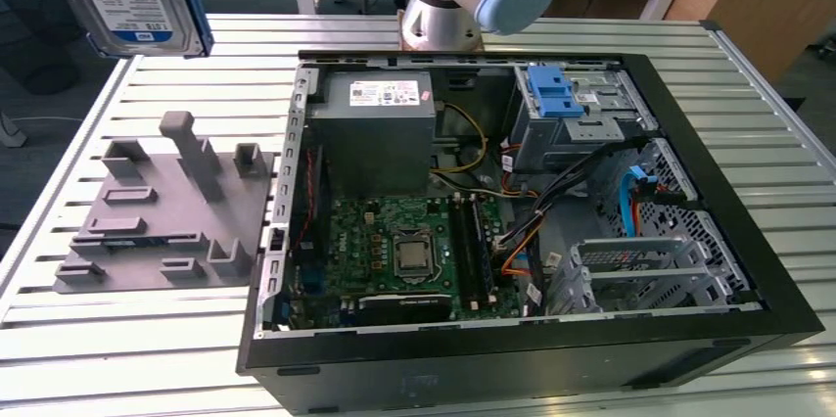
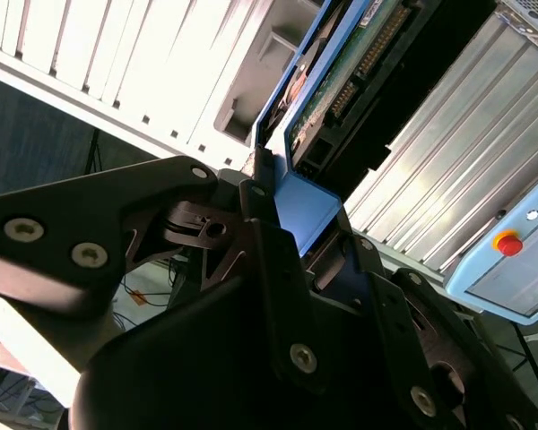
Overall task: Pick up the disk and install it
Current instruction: 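Pick up the disk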
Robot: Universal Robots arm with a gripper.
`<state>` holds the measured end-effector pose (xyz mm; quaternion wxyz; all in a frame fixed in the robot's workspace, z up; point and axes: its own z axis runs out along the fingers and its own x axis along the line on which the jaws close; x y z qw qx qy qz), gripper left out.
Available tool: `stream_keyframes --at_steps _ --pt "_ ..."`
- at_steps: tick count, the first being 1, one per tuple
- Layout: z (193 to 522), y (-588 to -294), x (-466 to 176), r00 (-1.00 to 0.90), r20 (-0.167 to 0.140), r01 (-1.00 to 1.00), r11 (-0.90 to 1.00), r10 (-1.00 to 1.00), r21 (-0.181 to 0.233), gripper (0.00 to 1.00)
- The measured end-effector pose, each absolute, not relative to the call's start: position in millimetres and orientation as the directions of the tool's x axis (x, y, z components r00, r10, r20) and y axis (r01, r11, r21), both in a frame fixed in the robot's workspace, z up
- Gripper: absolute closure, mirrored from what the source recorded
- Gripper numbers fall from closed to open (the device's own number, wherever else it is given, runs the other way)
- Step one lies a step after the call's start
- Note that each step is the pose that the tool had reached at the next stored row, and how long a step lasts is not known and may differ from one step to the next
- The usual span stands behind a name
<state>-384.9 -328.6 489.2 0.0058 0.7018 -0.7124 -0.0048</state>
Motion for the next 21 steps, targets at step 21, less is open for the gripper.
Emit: stream_keyframes --at_steps 21 --pt "489 -329 -373 -0.015 0.002 -1.000 0.015 -1.000 0.015 0.63"
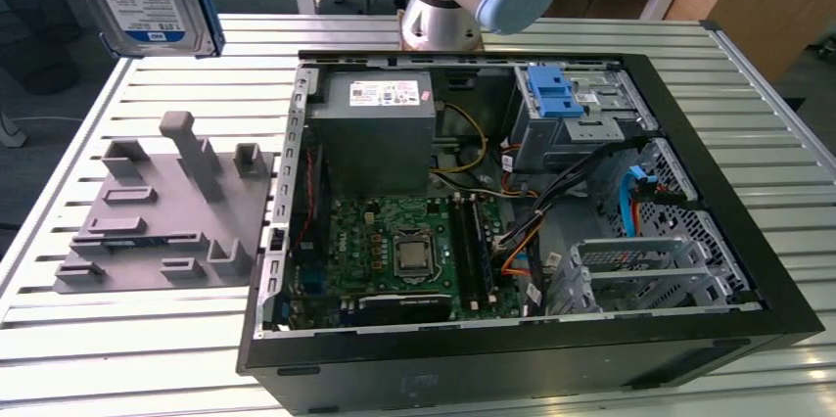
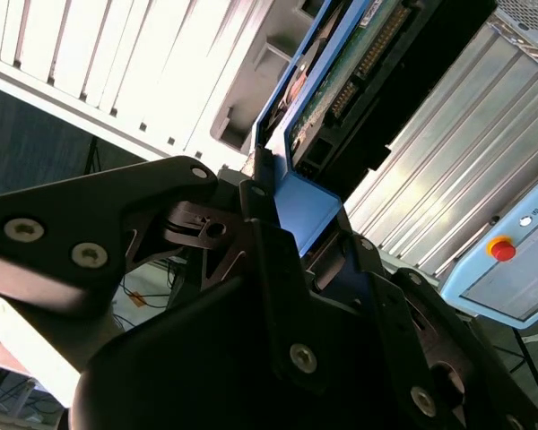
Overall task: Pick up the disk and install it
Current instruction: 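Pick up the disk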
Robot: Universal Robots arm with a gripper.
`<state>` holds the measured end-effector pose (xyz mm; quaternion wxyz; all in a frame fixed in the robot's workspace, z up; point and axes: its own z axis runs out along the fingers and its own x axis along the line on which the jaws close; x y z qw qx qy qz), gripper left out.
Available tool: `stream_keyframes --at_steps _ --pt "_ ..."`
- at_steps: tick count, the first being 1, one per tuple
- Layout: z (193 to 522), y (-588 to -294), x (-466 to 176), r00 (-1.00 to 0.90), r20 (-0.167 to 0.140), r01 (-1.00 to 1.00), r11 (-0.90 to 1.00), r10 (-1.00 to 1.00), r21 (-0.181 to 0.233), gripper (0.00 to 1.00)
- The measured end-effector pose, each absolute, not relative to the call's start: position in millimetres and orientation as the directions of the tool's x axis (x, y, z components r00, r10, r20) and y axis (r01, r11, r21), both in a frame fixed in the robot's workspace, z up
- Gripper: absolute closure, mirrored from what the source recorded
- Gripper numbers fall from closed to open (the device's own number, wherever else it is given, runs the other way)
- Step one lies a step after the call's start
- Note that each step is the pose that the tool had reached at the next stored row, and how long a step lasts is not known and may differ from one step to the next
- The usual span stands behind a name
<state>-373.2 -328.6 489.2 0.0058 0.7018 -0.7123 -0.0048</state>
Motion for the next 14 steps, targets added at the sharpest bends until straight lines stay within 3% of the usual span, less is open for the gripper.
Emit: stream_keyframes --at_steps 14 --pt "489.2 -328.6 -364.9 -0.015 0.001 -1.000 0.015 -1.000 0.015 0.63"
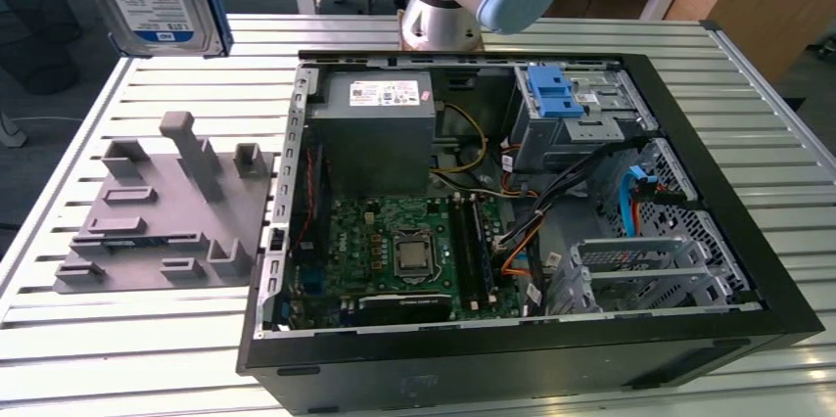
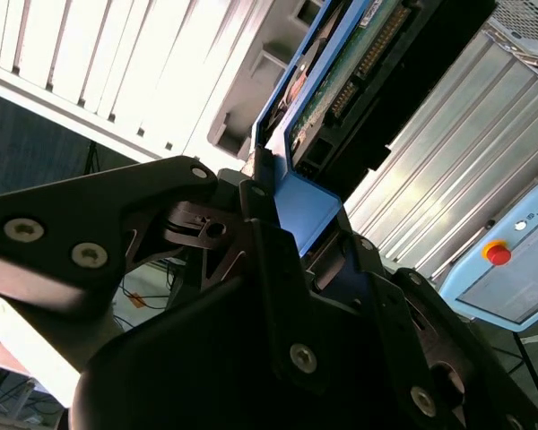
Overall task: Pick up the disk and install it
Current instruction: 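Pick up the disk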
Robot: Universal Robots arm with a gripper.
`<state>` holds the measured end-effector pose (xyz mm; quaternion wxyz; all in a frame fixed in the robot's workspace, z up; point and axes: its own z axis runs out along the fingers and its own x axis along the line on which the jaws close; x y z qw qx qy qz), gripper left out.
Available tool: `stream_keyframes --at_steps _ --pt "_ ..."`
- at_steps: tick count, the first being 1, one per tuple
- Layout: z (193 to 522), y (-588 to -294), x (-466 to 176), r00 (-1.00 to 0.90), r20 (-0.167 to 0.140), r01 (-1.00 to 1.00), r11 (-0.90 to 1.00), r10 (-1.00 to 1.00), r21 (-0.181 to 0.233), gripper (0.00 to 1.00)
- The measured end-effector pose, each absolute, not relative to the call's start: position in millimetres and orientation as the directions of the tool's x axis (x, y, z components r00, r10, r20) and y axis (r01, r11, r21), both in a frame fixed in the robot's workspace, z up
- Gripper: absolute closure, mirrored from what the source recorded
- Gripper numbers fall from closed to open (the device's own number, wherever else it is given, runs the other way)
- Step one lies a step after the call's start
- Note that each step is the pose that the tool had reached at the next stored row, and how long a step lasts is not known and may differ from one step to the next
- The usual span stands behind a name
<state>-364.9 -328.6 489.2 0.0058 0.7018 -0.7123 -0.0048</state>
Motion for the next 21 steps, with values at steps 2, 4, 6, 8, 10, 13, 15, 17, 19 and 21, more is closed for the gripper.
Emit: stream_keyframes --at_steps 2,4,6,8,10,13,15,17,19,21 --pt "489.2 -328.6 -364.6 -0.015 0.001 -1.000 0.015 -1.000 0.015 0.63" --pt "489.2 -328.6 -364.2 -0.015 0.001 -1.000 0.015 -1.000 0.015 0.63" --pt "489.2 -328.6 -363.8 -0.015 0.001 -1.000 0.015 -1.000 0.015 0.63" --pt "489.2 -328.6 -363.3 -0.015 0.002 -1.000 0.015 -1.000 0.015 0.63" --pt "489.2 -328.6 -361.5 -0.015 0.001 -1.000 0.015 -1.000 0.015 0.63" --pt "489.2 -328.6 -360.9 -0.015 0.002 -1.000 0.015 -1.000 0.015 0.63" --pt "489.2 -328.6 -360.5 -0.015 0.002 -1.000 0.015 -1.000 0.015 0.63" --pt "489.2 -328.6 -360.1 -0.015 0.002 -1.000 0.015 -1.000 0.015 0.63" --pt "489.2 -328.6 -356.4 -0.015 0.002 -1.000 0.015 -1.000 0.015 0.63" --pt "489.2 -328.6 -356.0 -0.015 0.002 -1.000 0.015 -1.000 0.015 0.63"
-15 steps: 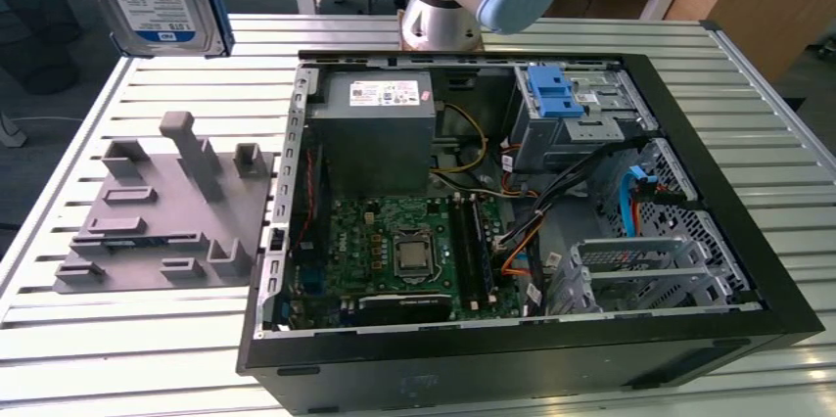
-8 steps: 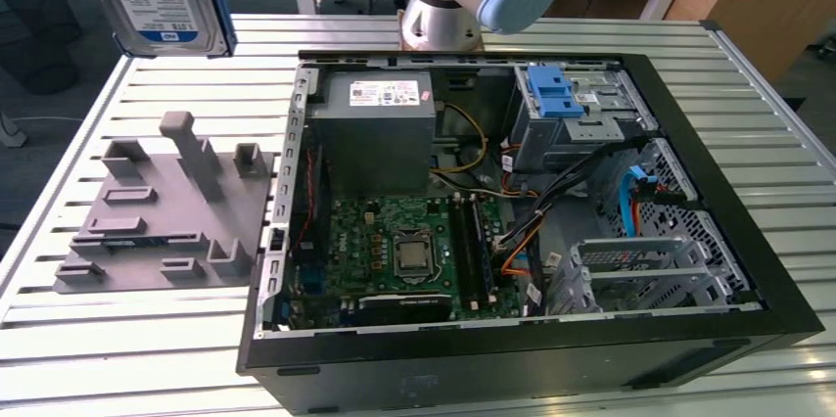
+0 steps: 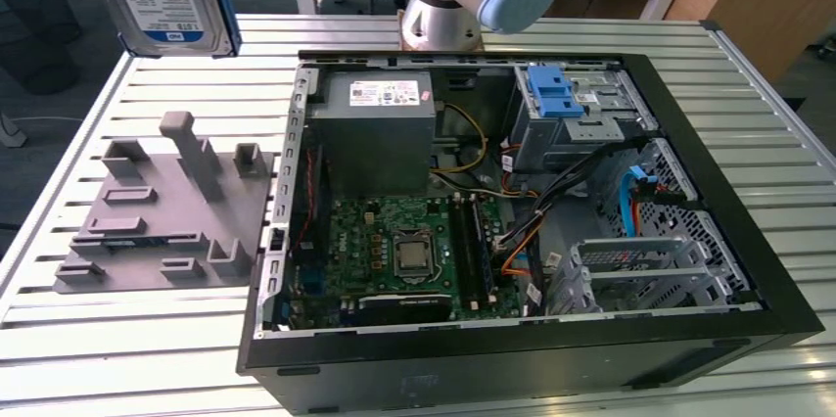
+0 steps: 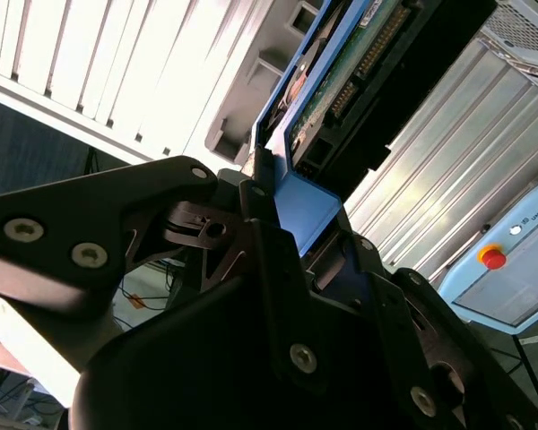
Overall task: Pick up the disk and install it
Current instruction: 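Pick up the disk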
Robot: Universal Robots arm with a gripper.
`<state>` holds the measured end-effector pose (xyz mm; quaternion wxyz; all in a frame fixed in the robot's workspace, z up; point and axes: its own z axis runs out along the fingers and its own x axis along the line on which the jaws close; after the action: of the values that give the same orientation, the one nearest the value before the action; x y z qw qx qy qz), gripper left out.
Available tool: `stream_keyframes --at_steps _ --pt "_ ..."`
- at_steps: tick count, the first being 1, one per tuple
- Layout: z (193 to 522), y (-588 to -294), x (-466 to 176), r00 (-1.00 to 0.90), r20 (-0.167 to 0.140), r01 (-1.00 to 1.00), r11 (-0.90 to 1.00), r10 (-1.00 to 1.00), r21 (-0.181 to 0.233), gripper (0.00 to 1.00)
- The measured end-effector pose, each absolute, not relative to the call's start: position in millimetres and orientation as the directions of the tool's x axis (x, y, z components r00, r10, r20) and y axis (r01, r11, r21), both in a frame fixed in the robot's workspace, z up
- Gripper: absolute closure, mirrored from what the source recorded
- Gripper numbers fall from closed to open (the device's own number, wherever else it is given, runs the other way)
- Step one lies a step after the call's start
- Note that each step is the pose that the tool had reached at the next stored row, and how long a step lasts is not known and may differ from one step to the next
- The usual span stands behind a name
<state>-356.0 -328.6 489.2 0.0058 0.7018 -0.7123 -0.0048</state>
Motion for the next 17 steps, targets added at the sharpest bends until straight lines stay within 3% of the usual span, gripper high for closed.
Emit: stream_keyframes --at_steps 17 --pt "489.2 -328.6 -352.0 -0.015 0.002 -1.000 0.015 -1.000 0.015 0.63"
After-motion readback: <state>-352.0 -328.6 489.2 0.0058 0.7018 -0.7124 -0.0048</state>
